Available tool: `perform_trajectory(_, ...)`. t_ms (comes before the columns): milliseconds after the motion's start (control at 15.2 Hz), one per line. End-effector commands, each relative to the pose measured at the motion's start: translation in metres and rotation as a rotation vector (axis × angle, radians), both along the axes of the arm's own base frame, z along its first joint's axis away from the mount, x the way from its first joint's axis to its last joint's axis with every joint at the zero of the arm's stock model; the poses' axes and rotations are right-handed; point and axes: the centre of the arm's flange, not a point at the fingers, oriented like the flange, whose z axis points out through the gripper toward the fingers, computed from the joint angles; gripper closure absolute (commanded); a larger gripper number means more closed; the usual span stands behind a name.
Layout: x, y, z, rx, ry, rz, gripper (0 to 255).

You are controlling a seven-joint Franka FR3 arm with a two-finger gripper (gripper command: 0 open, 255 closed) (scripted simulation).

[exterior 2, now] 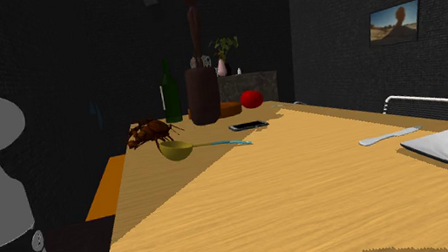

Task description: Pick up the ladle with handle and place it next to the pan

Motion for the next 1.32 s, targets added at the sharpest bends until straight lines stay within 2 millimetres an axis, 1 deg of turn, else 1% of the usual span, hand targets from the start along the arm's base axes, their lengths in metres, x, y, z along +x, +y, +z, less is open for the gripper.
perform_trajectory(0,0.000,0.000,0.000,0.000,0.000,0.000,0)
perform_trajectory(660,0.038,0.063,-0.108,0.006,0.048,0.093,0)
perform_trajectory(1254,0.063,0.124,-0.206,0.011,0.092,0.176,0)
